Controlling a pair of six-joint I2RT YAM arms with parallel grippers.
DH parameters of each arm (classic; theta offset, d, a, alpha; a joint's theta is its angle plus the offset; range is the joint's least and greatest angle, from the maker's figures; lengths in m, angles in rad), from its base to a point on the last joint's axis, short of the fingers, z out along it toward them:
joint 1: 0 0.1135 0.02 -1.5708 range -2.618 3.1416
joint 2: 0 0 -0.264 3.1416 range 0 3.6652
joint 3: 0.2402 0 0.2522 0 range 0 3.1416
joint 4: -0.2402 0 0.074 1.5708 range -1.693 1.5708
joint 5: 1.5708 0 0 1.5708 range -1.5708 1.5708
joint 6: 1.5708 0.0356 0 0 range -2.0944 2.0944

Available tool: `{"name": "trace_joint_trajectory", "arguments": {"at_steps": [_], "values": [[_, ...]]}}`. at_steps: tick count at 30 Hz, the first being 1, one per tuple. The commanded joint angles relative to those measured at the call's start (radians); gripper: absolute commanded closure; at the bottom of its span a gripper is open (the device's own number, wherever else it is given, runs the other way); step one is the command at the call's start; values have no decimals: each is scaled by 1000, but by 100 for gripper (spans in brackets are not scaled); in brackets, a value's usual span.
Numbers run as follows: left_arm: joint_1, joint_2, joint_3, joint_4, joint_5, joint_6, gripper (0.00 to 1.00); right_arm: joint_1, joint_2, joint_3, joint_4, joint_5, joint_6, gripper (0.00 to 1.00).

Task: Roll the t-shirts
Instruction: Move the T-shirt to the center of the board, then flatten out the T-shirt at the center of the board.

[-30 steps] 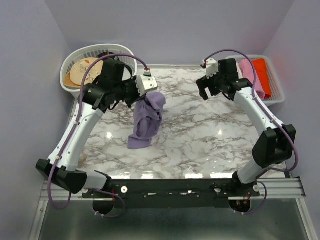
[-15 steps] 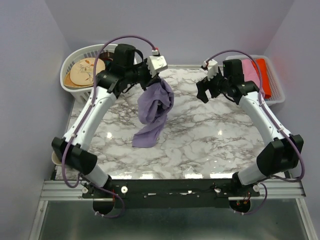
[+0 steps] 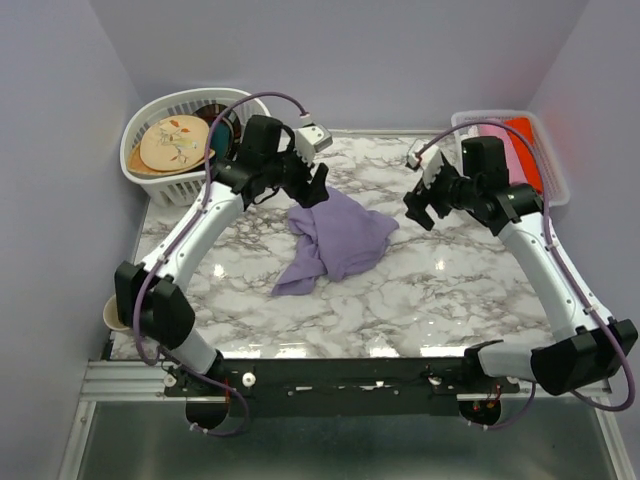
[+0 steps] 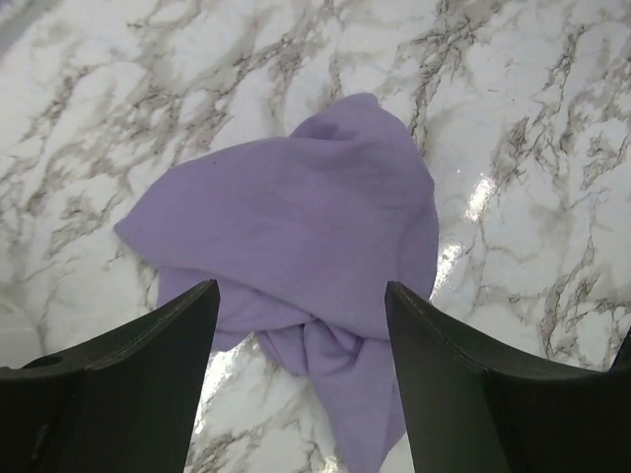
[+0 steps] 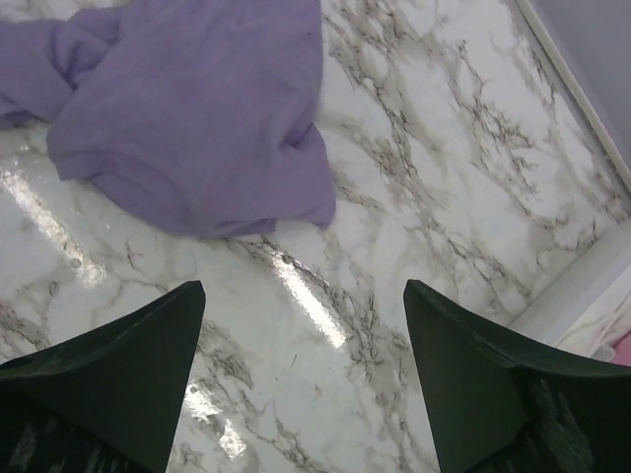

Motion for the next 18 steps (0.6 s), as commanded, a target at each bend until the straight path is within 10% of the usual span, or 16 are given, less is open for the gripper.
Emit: {"name": "trace_joint_trajectory", "arguments": {"at_steps": [1, 18], "values": [[3, -204, -49, -26, -156, 45, 23, 79, 26, -106, 20, -91, -267, 10], [98, -425, -207, -278, -401, 94, 27, 350, 291, -297, 308, -225, -662, 22]]}}
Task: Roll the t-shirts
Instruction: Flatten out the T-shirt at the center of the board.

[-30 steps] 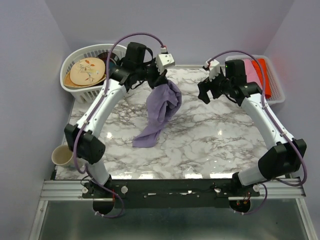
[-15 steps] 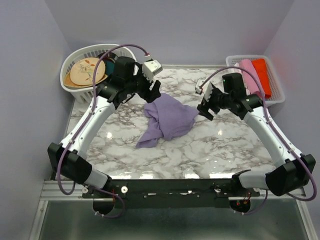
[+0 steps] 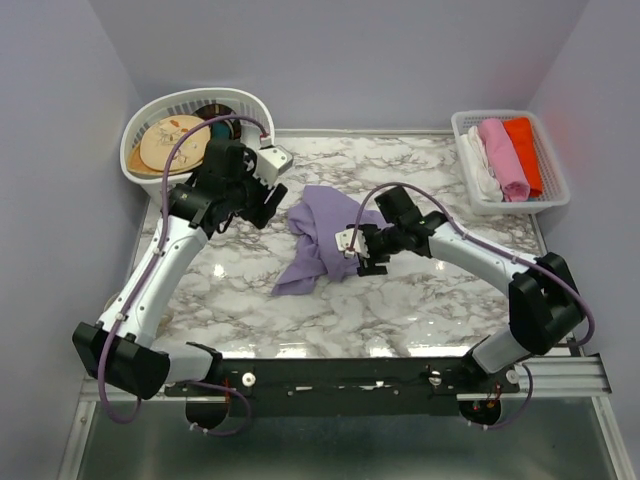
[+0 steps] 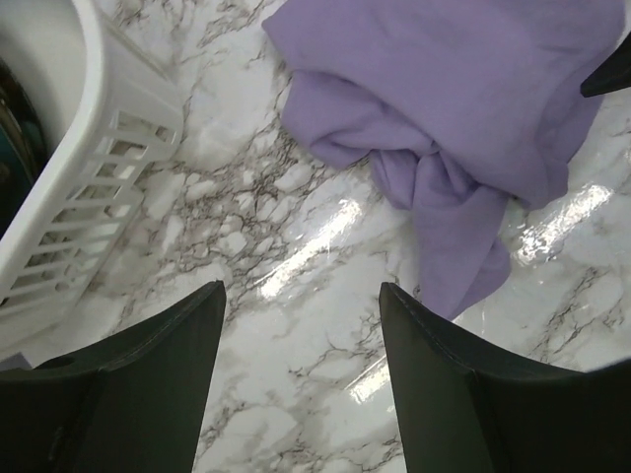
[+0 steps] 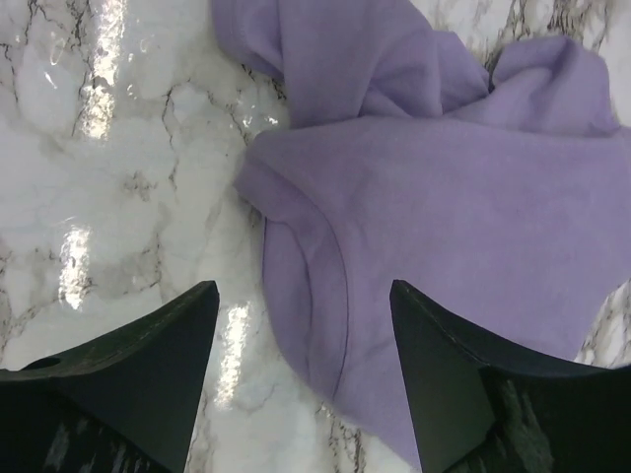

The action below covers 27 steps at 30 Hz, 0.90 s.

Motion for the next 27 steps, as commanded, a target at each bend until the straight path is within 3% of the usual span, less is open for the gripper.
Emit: {"name": "trace_joint_trajectory", "arguments": {"at_steps": [1, 7, 11, 20, 23, 27], "values": [[41, -85, -54, -15, -46, -32, 27, 59, 72, 52, 52, 4, -113, 22], [75, -154, -76, -17, -3, -81, 25, 122, 160, 140, 32, 35, -53, 20], [164, -176, -73, -14, 24, -112, 24, 157, 207, 155, 13, 62, -82, 21], [211, -202, -93, 9, 23, -110, 24, 188, 269, 160, -36, 113, -89, 27], [219, -202, -96, 20, 24, -110, 24, 192, 287, 158, -8, 151, -75, 34], [225, -188, -96, 28, 27, -113, 24, 192, 279, 157, 32, 177, -35, 60]]}}
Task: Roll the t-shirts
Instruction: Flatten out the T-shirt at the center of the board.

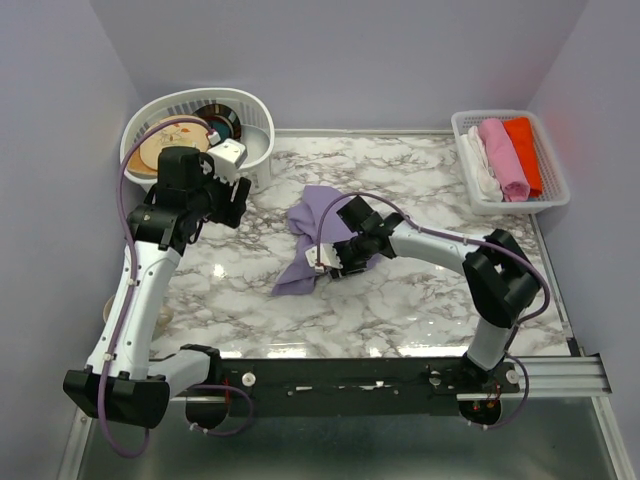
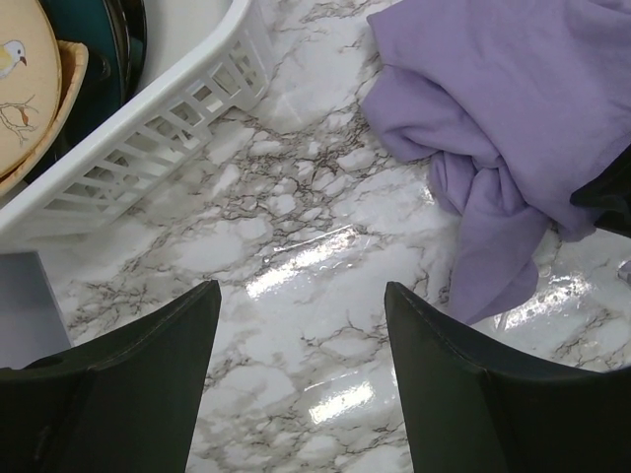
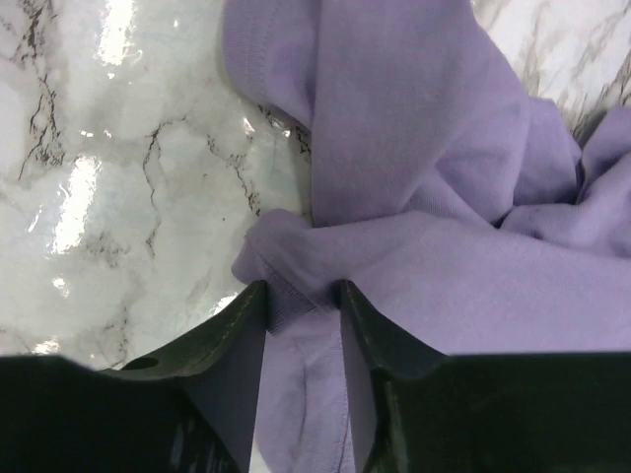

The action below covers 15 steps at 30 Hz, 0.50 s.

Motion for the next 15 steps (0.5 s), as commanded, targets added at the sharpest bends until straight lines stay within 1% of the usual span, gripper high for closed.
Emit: {"name": "trace_joint_trajectory", "arguments": {"at_steps": [1, 2, 3, 6, 10, 12, 15], "values": [[10, -2, -7, 24, 31, -11, 23, 10, 3, 12, 34, 67, 43, 64], [10, 2, -7, 24, 39, -9, 23, 10, -14, 14, 31, 80, 52, 69], [10, 5, -8, 25, 45, -8, 24, 10, -24, 14, 22, 89, 54, 82], [10, 17, -25, 35, 74, 2, 24, 11, -86, 11, 6, 106, 80, 99], [9, 47, -62, 50, 120, 12, 25, 8, -207, 31, -29, 106, 153, 99], [7, 51, -82, 62, 146, 12, 25, 7, -291, 78, -52, 112, 207, 99], [-5, 40, -137, 105, 154, 17, 26, 4, -362, 165, -41, 146, 297, 99]]}}
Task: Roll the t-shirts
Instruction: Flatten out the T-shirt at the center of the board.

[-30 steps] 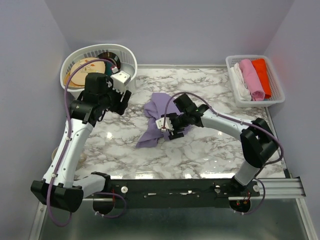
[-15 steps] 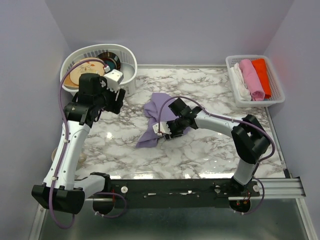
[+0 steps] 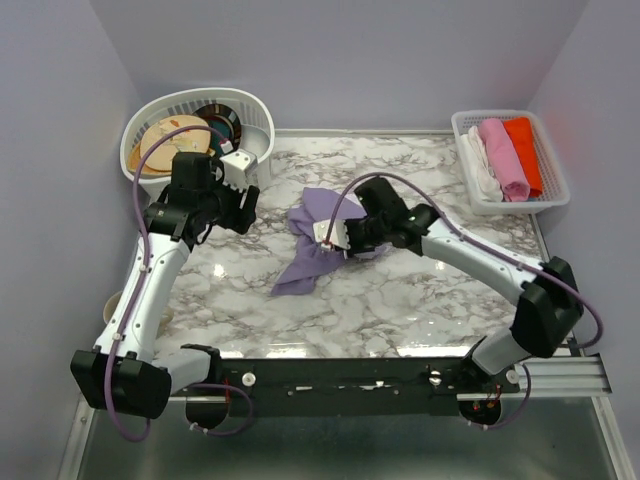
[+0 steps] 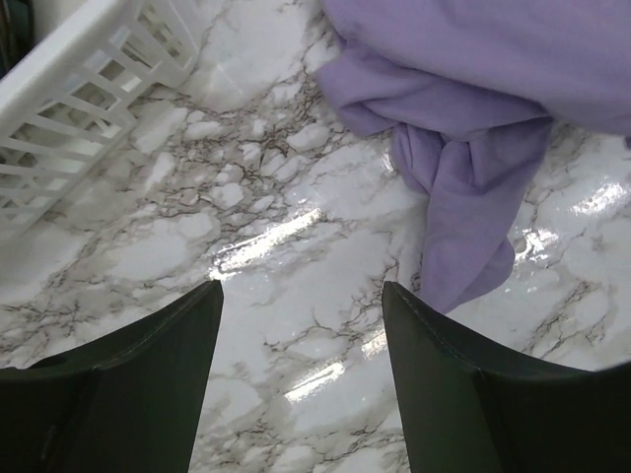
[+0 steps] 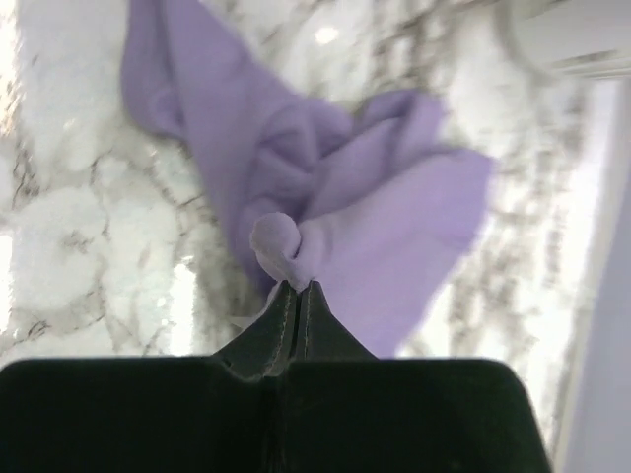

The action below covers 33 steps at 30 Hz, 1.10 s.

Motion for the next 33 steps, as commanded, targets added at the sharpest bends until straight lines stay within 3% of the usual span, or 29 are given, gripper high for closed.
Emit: {"name": "trace_joint_trajectory", "arguments": {"at_steps": [1, 7, 12, 16, 19, 23, 25, 26, 27, 30, 33], "values": [[-17, -8, -77, 72, 63, 16, 26, 2, -163, 160, -7, 55, 162, 99], [-22, -7, -111, 97, 47, 1, 27, 1, -179, 493, -4, 134, 247, 99], [-23, -10, -122, 106, 45, 2, 27, -13, -185, 639, 12, 213, 267, 99], [-23, -7, -125, 120, 45, 1, 27, -132, -232, 543, 1, 216, 325, 99], [-25, -8, -145, 127, 59, -7, 27, -333, -235, 423, -36, 163, 413, 99], [-36, -16, -188, 126, 83, -1, 26, -520, -278, 138, 28, 176, 382, 99], [-42, -22, -215, 123, 86, 10, 26, -545, -250, -6, 7, 239, 356, 88], [-49, -23, -224, 120, 89, 13, 26, -551, -239, -29, -22, 265, 354, 76], [-52, -24, -231, 117, 88, 14, 26, -556, -231, -49, -33, 303, 386, 53], [-62, -30, -244, 100, 83, 23, 26, -556, -278, -82, -15, 232, 443, 40], [-63, -27, -263, 103, 85, 22, 26, -556, -268, -14, -63, 24, 451, 38]]}}
